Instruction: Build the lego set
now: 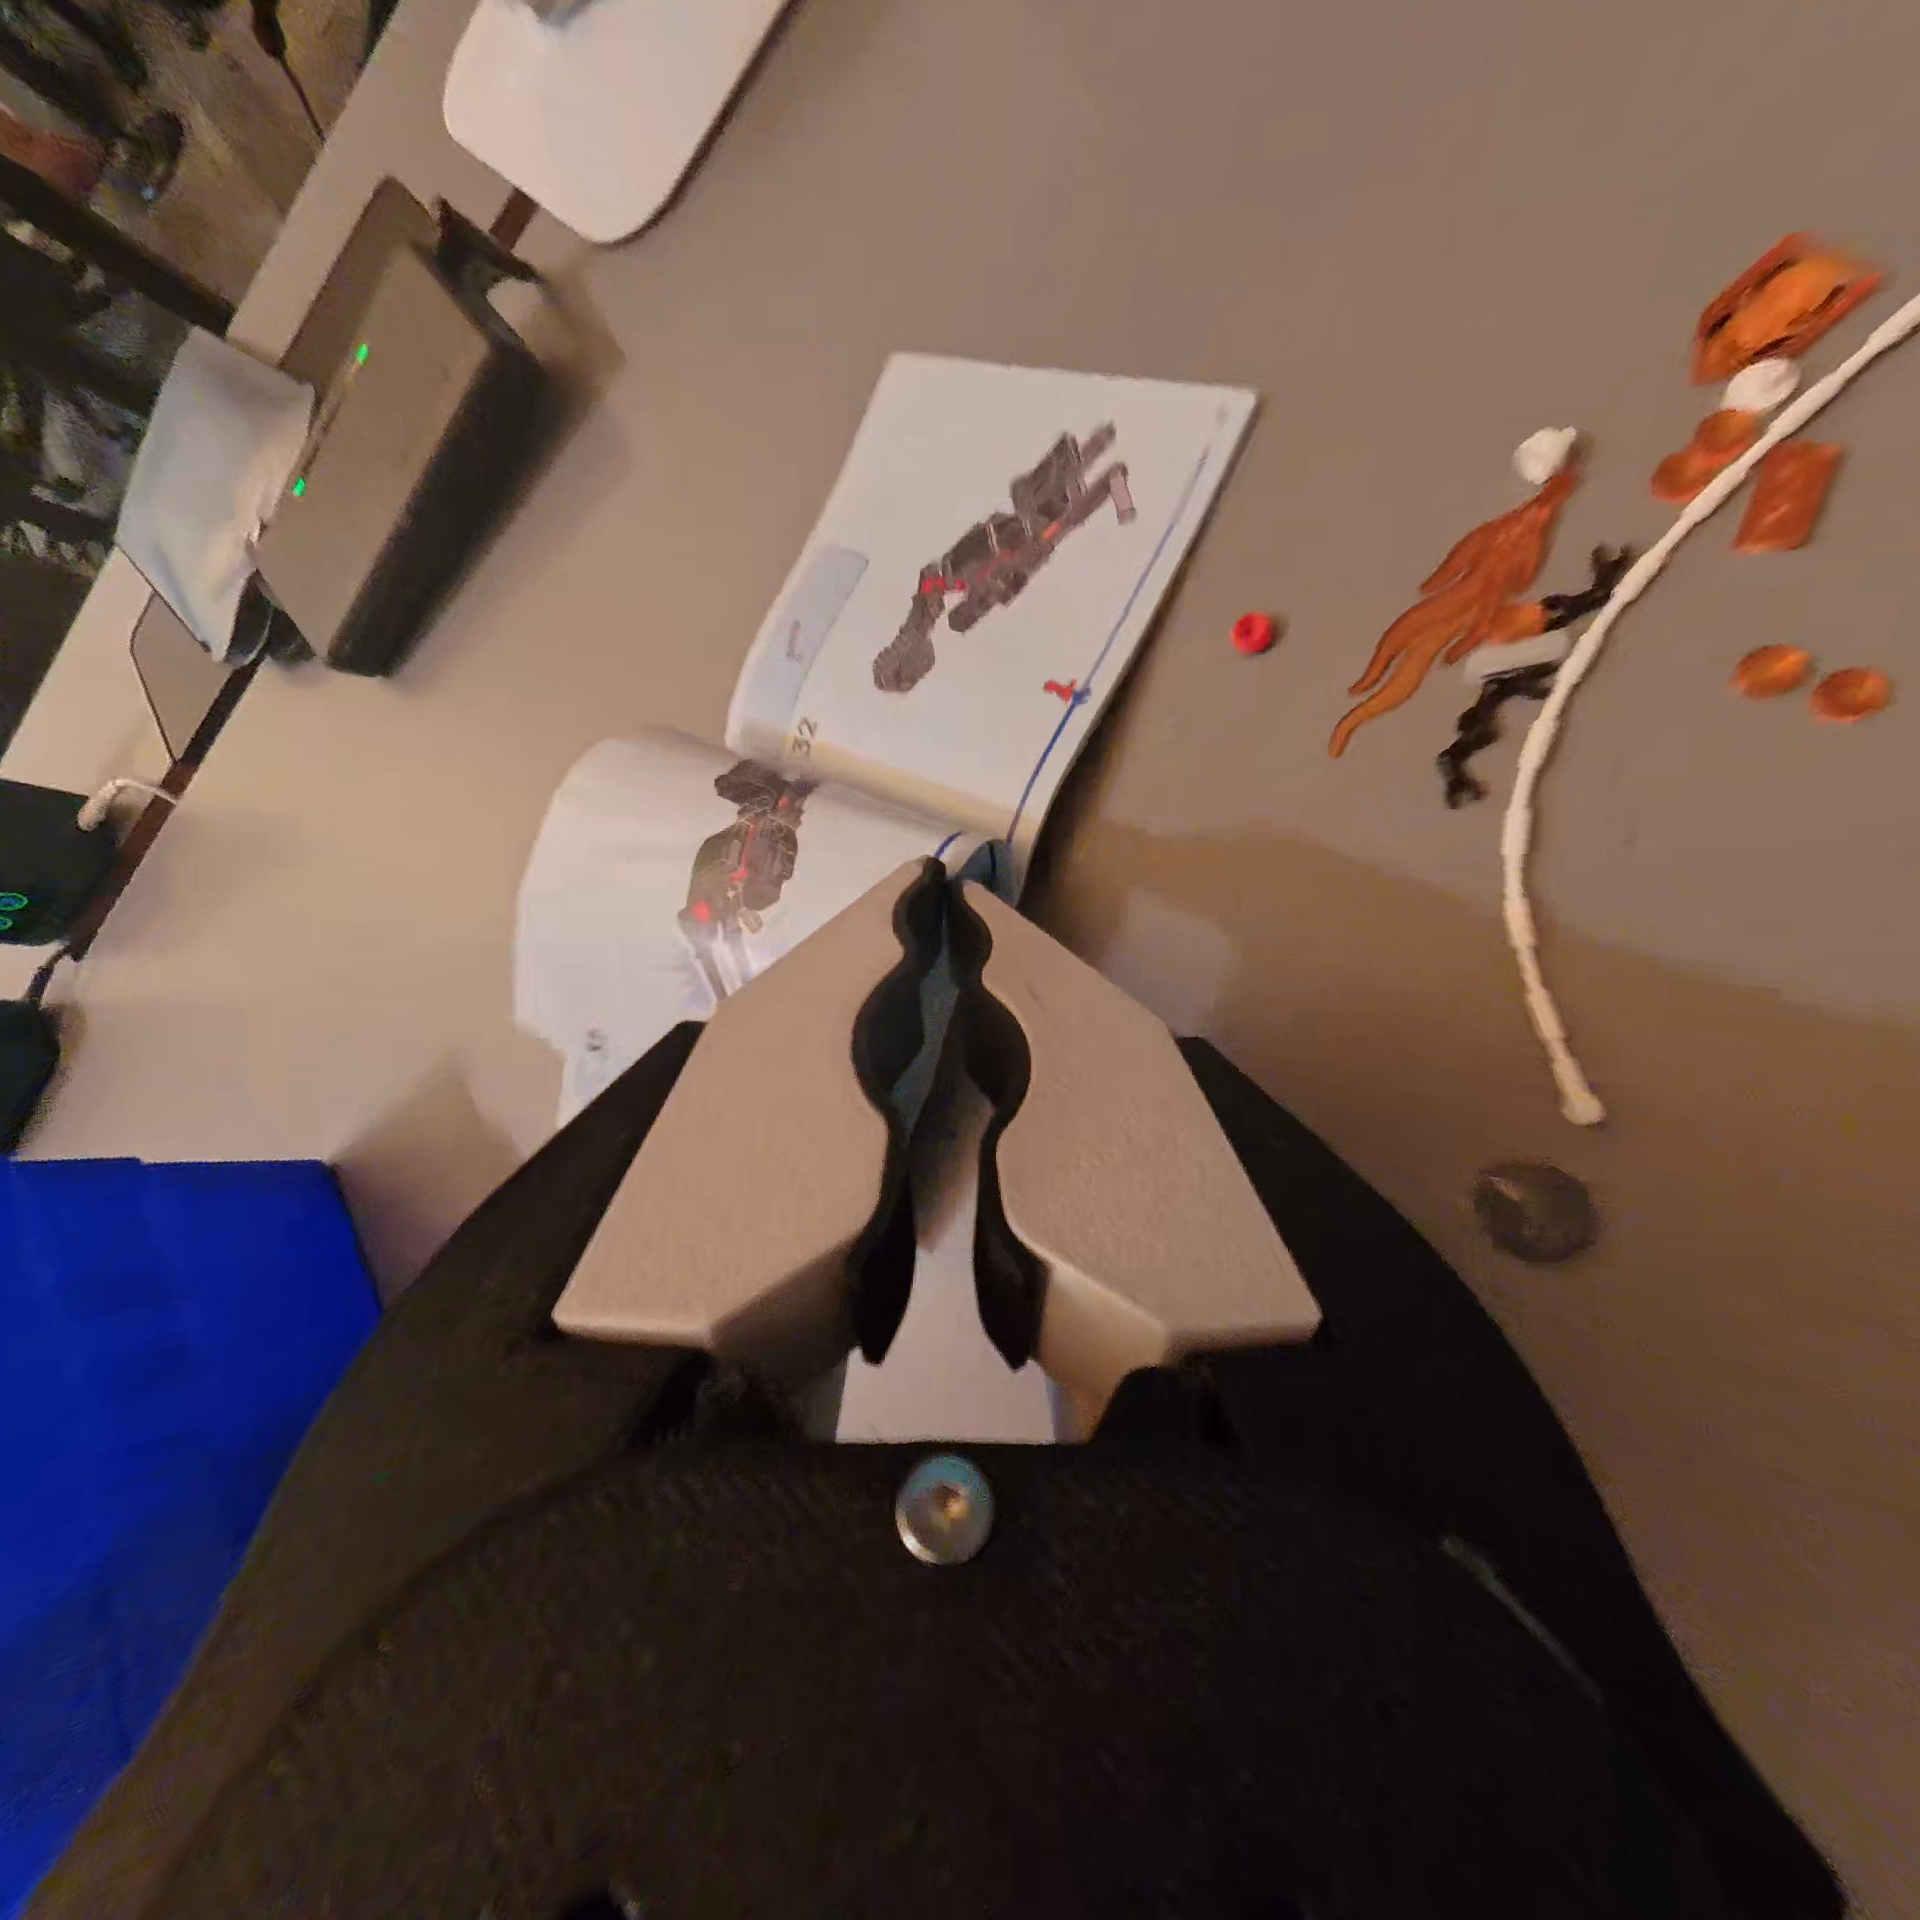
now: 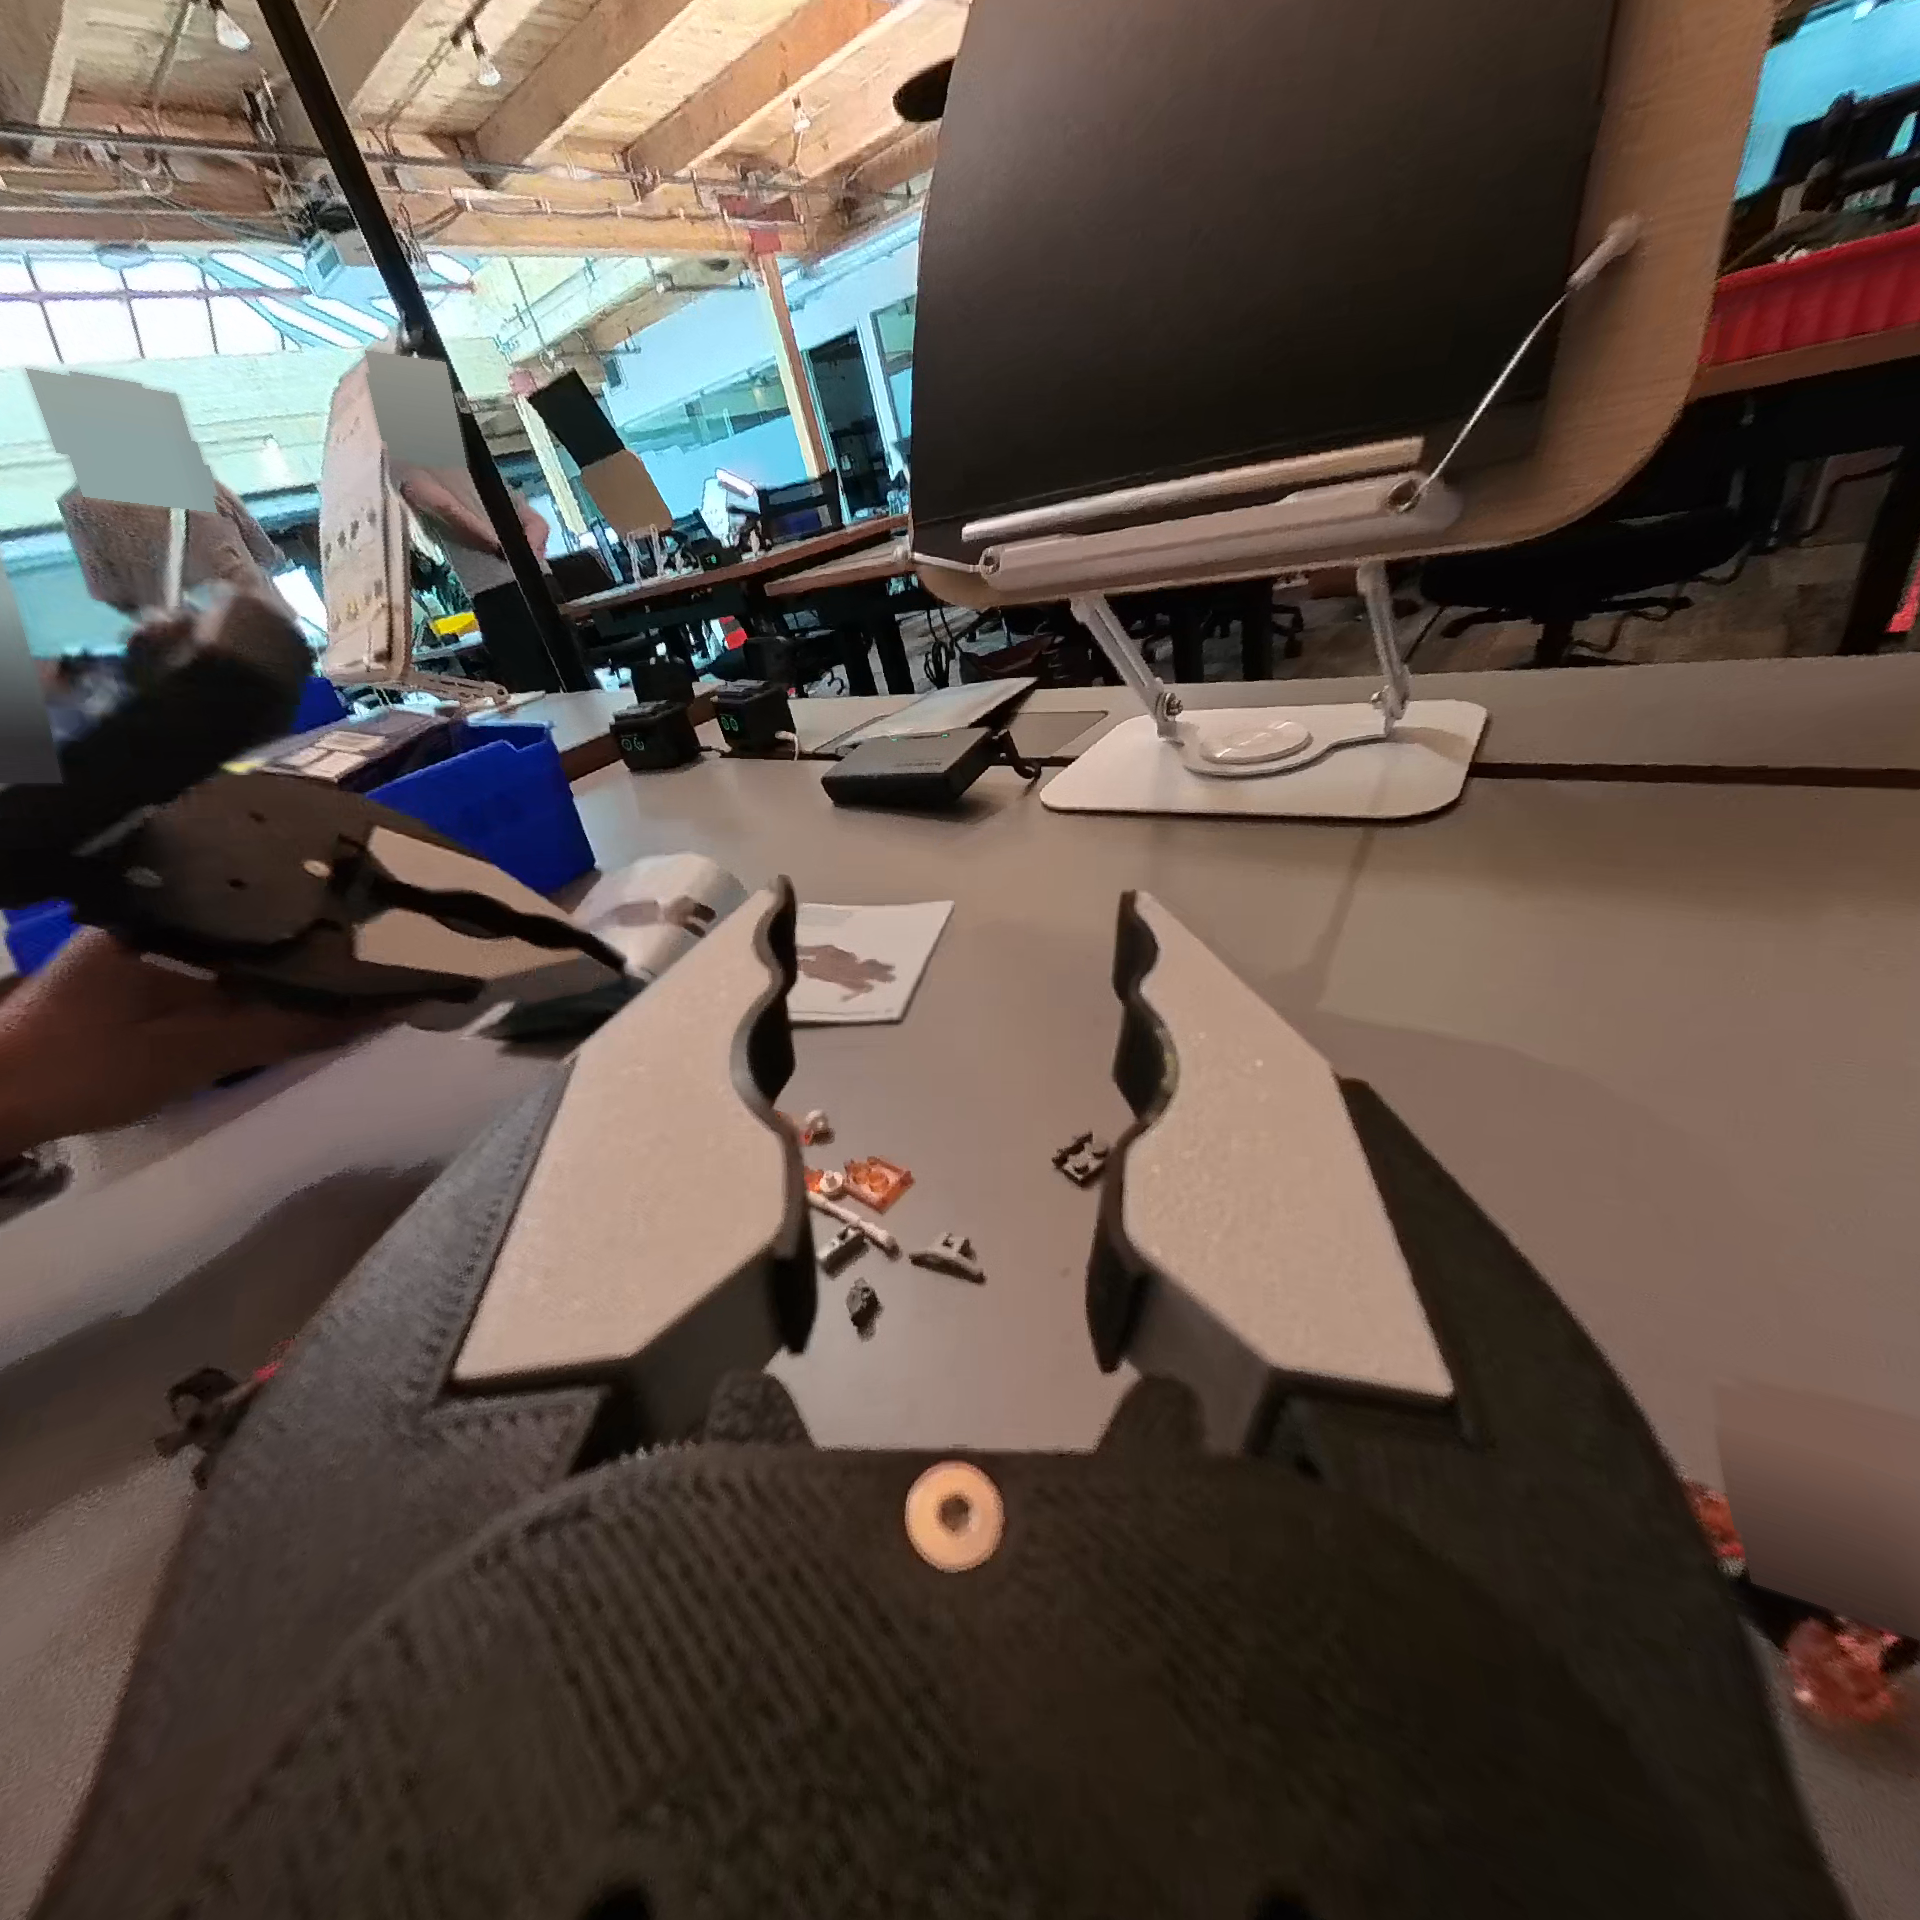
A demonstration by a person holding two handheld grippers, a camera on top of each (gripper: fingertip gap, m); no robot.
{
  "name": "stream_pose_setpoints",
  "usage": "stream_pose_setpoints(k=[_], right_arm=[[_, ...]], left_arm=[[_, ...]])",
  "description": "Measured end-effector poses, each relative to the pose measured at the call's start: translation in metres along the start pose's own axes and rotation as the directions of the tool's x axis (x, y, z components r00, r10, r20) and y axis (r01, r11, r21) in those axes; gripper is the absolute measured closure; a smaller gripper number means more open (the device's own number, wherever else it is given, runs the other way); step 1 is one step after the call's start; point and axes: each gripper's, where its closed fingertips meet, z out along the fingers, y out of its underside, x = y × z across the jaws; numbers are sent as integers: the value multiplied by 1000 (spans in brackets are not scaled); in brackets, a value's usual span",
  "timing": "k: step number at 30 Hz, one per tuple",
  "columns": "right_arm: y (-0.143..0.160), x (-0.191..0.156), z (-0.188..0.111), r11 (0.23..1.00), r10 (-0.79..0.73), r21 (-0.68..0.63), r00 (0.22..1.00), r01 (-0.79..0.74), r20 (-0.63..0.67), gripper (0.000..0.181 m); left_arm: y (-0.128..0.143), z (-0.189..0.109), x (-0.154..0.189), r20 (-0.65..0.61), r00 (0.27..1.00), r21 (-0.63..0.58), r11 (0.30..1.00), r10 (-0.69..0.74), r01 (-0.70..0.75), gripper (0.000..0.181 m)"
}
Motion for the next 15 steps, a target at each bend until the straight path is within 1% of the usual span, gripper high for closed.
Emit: stream_pose_setpoints(k=[2,3,4,6,7,8,9,11,12,13,14,15], right_arm=[[-14,0,-9,998,0,70,1000,0,3,140],[-28,0,-19,989,-8,147,1000,8,4,149],[-43,1,-31,969,-18,244,1000,19,-7,154],[-68,11,-58,910,-8,413,998,30,-57,159],[-76,16,-69,883,8,469,997,27,-73,158],[-80,20,-78,863,24,505,996,20,-81,156],[-83,24,-83,852,37,523,996,13,-86,156],[-87,27,-92,843,27,537,996,25,-89,159],[-90,23,-97,839,-14,541,997,56,-82,165],[-94,16,-104,835,-85,538,993,113,-77,175],[-99,9,-112,827,-171,527,981,195,-94,181],[-104,8,-121,810,-251,509,957,290,-146,181]], left_arm=[[6,11,-6,-10,999,-11,999,-30,30,181],[9,17,-9,-21,998,-20,998,-55,55,181],[12,23,-13,-28,996,-32,996,-84,83,181],[22,34,-21,-33,987,-74,985,-156,153,181],[25,38,-23,-38,979,-89,976,-202,198,181],[24,38,-23,-53,968,-76,967,-246,242,181],[20,35,-23,-71,957,-45,959,-282,279,179],[9,26,-21,-111,937,28,941,-331,336,168],[6,21,-19,-130,929,54,933,-346,355,164],[5,16,-19,-138,925,70,928,-355,367,161],[5,11,-19,-135,924,82,925,-358,370,160],[5,5,-20,-130,926,96,925,-355,368,158]])
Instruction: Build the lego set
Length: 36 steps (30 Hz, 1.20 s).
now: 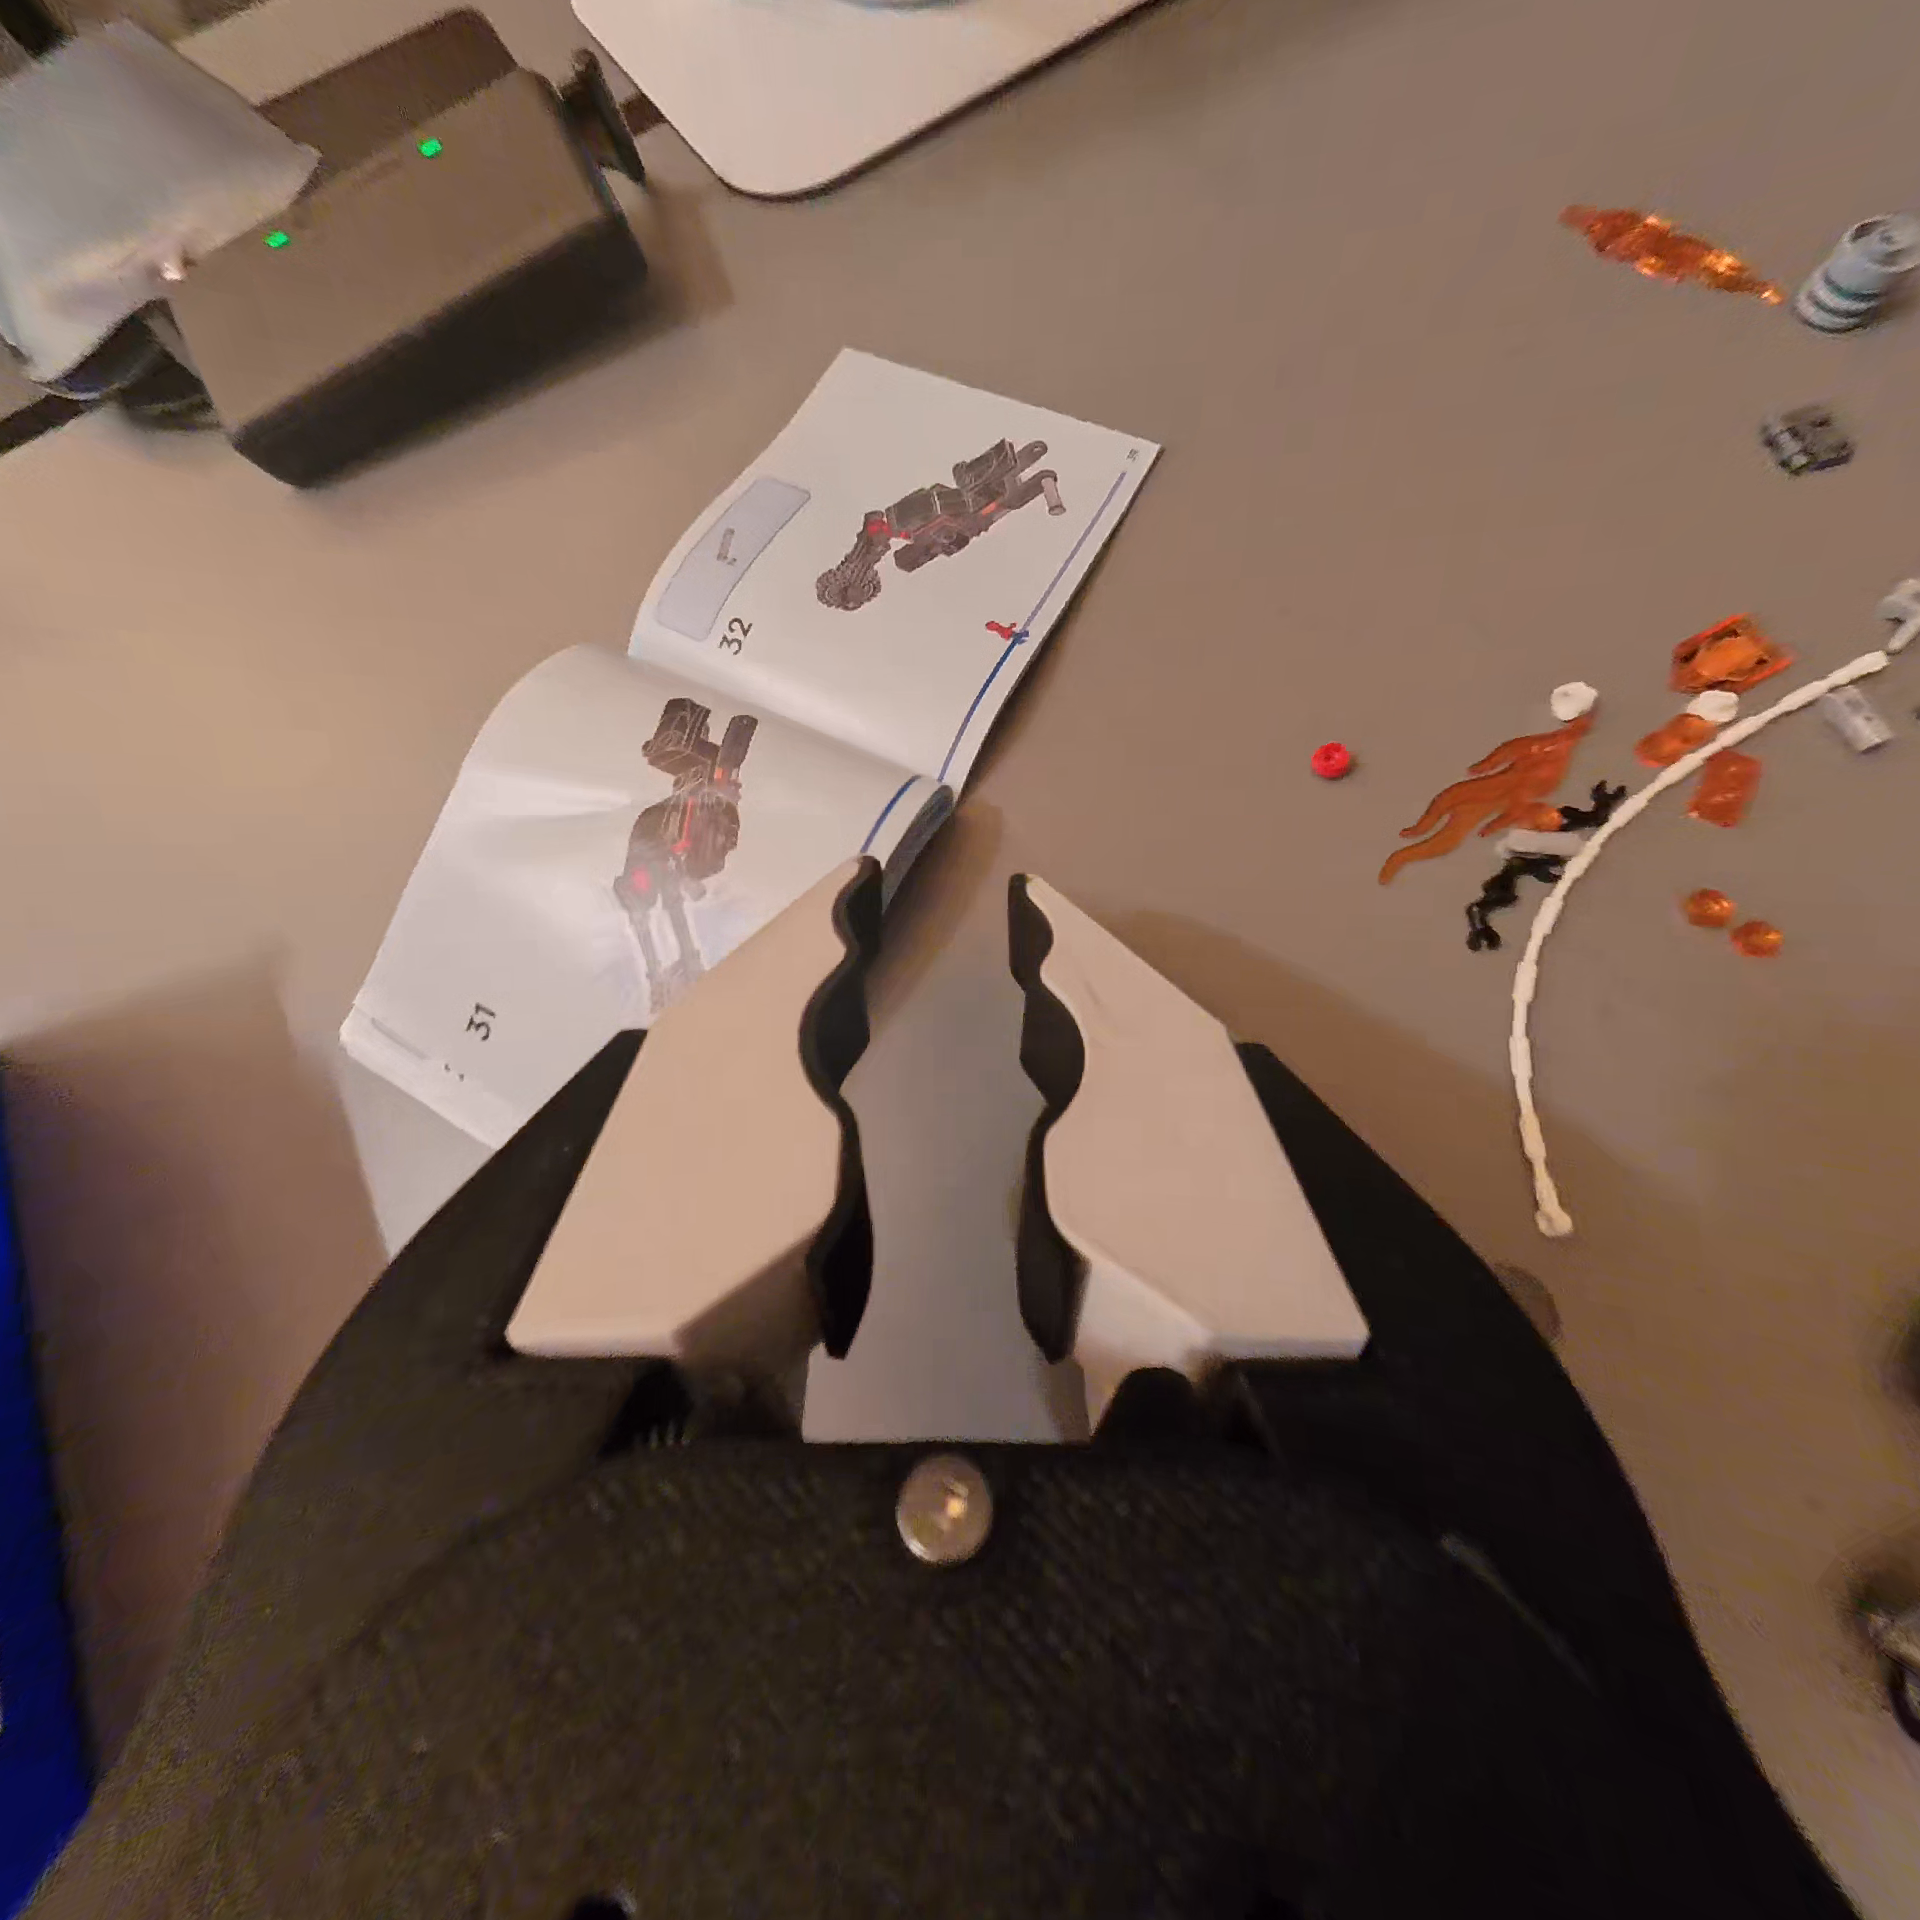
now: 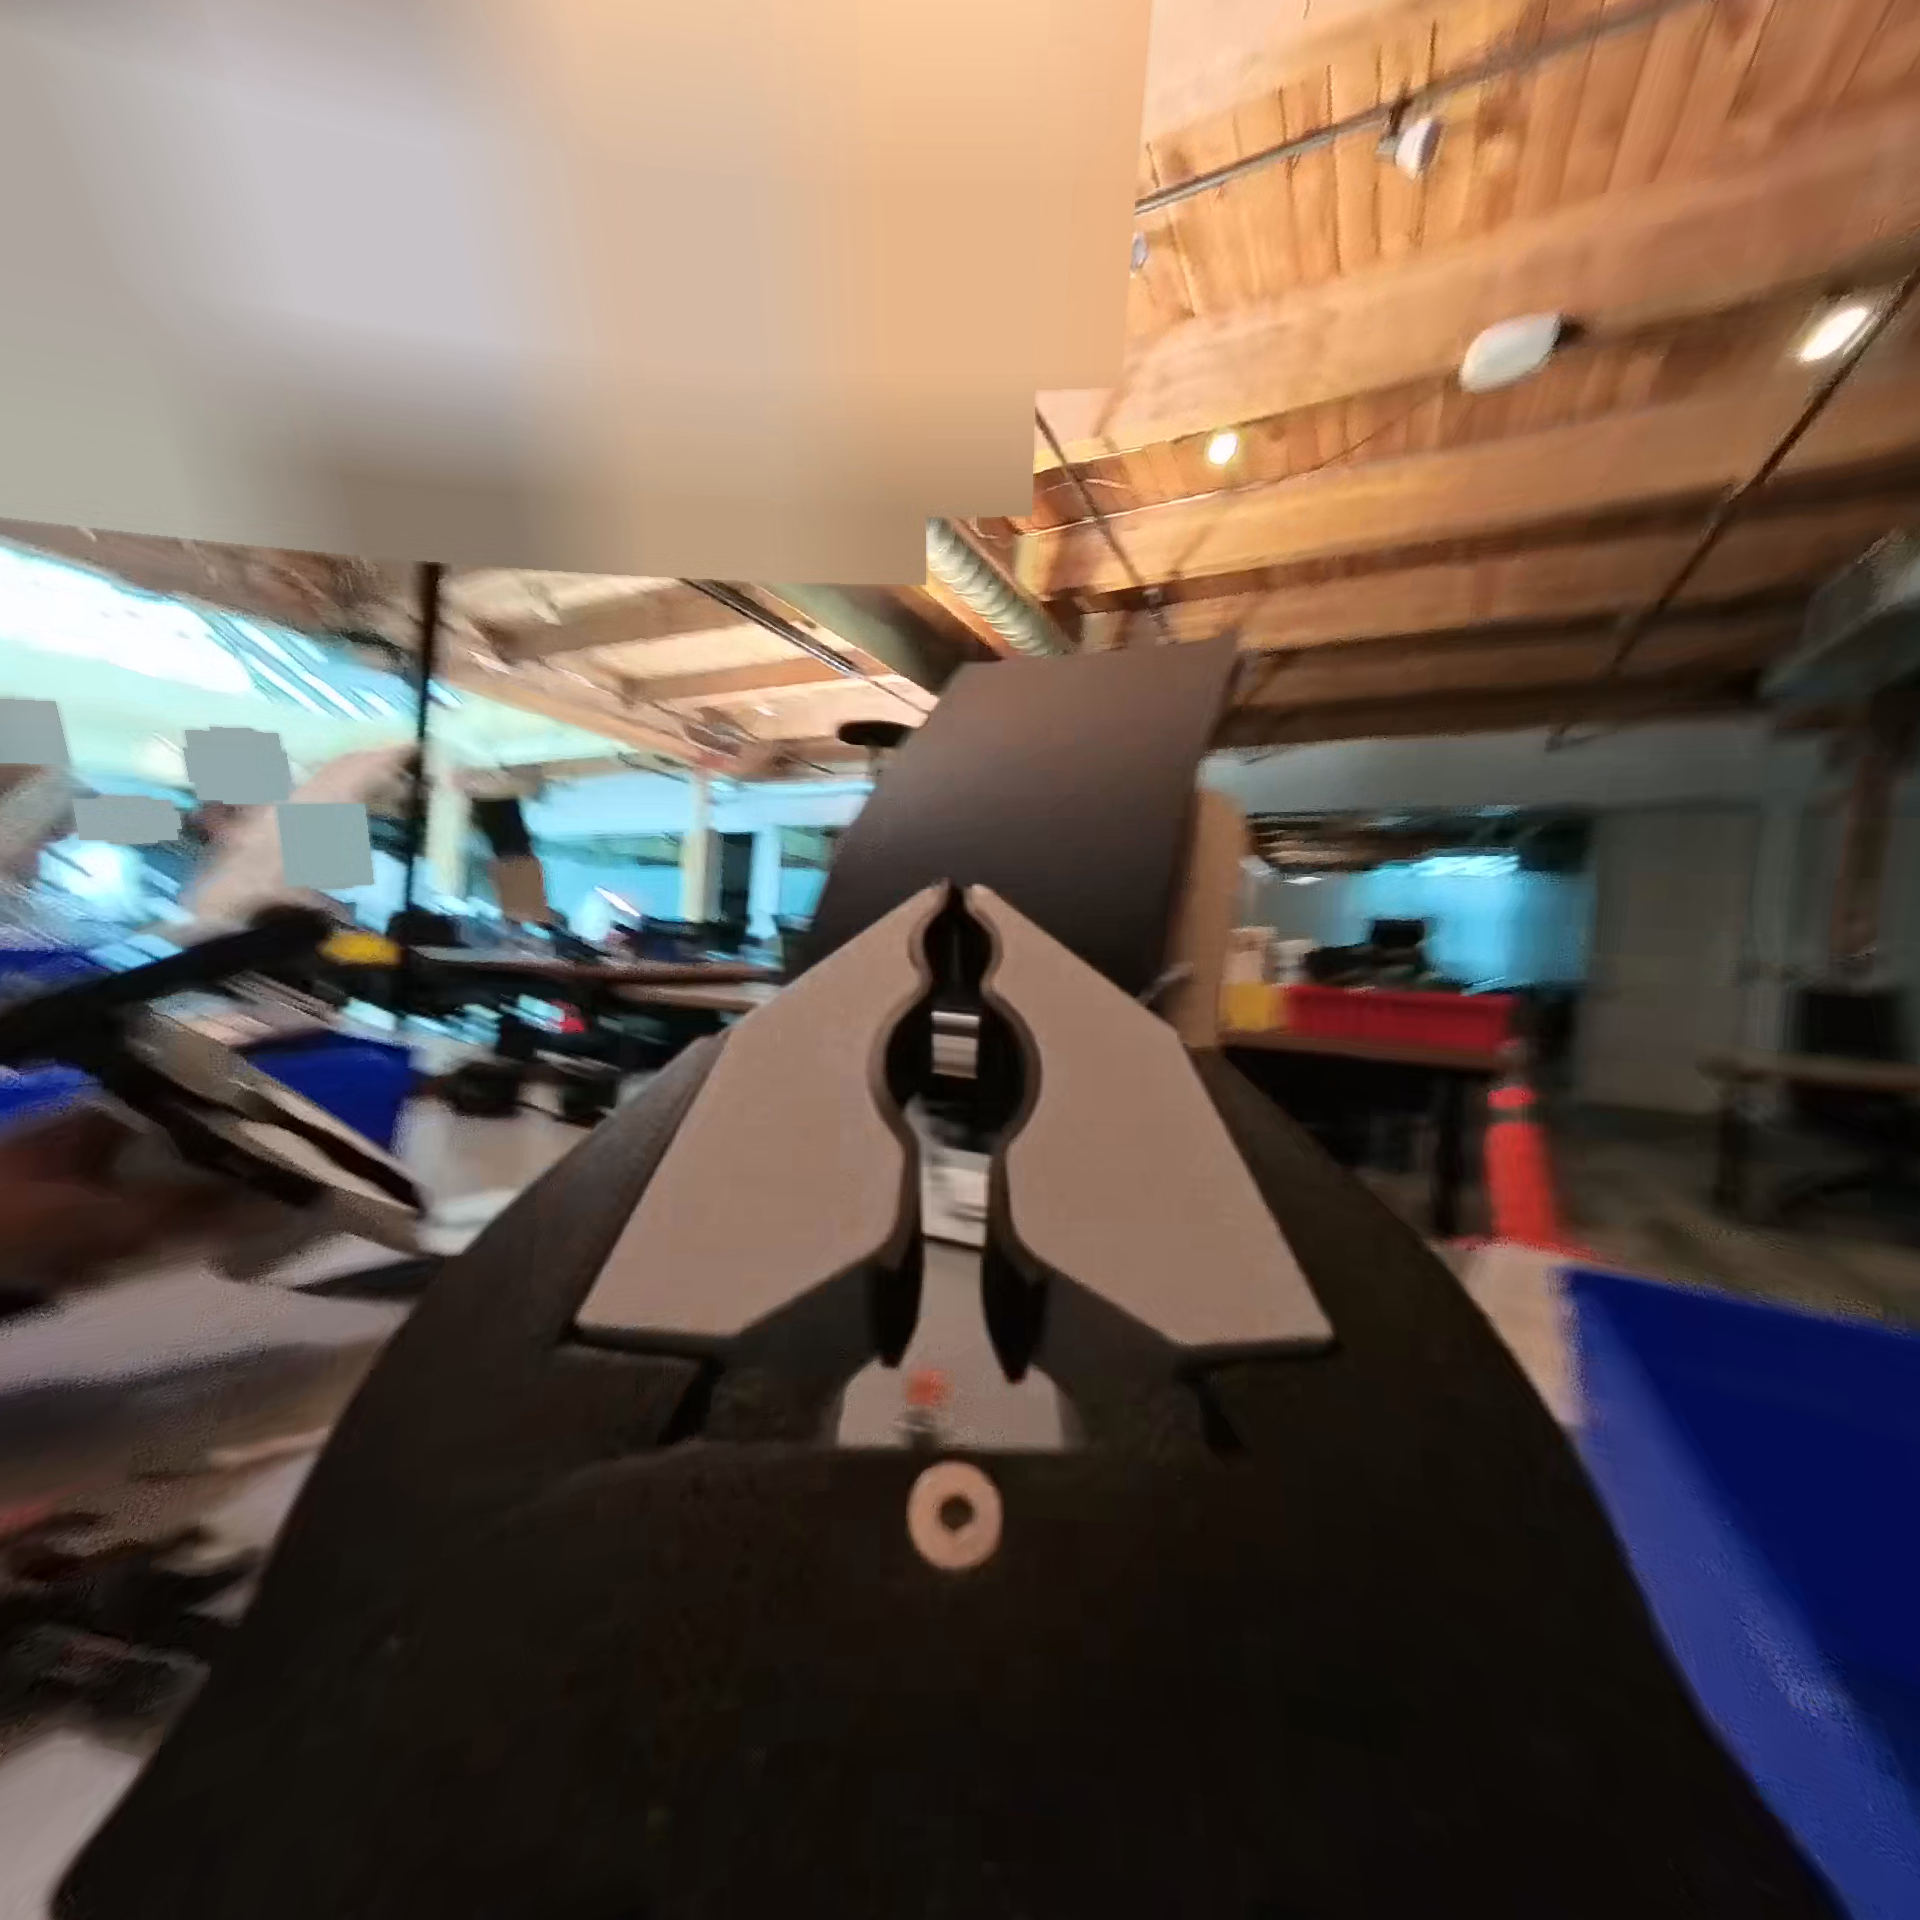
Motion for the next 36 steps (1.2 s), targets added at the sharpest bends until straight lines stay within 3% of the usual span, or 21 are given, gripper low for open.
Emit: stream_pose_setpoints(k=[3,6,9,11,14,16,18,21,24,27,30,33,36], right_arm=[[-19,23,-14,955,-293,-71,949,287,-113,181],[-53,54,-27,898,-439,-132,858,419,-266,181],[-86,64,-33,931,-363,-104,873,349,-327,181],[-96,54,-28,969,-247,-74,930,236,-271,180],[-91,26,-12,993,-82,-99,990,71,-111,177],[-75,-4,-1,984,47,-173,998,-41,32,164],[-53,-36,8,960,156,-258,975,-111,161,152],[-3,-82,15,911,277,-385,913,-150,299,124],[55,-134,8,832,373,-547,824,-94,426,106],[105,-175,-9,758,324,-638,771,135,548,105],[141,-199,-26,687,236,-636,719,352,653,106],[155,-217,-37,667,333,-665,664,336,670,107],[161,-214,-33,634,472,-737,639,233,608,112]], left_arm=[[1,-16,2,-5,1000,56,998,-1,1,157],[7,-29,14,-75,996,83,995,-49,55,160],[8,-43,29,-170,979,170,975,-114,143,161],[4,-58,36,-211,971,281,944,-117,174,161],[-11,-99,58,-257,966,536,835,24,122,156],[-17,-123,67,-190,975,622,782,111,32,159],[-9,-125,73,-129,982,634,773,141,-28,160],[9,-117,95,-195,962,555,830,191,-53,141],[8,-129,113,-271,926,612,789,264,-45,137],[11,-131,133,-396,862,594,805,315,-22,121],[16,-125,148,-452,828,538,842,332,-43,113],[29,-106,166,-570,796,323,946,203,-10,98],[40,-91,180,-609,772,214,975,184,-63,93]])
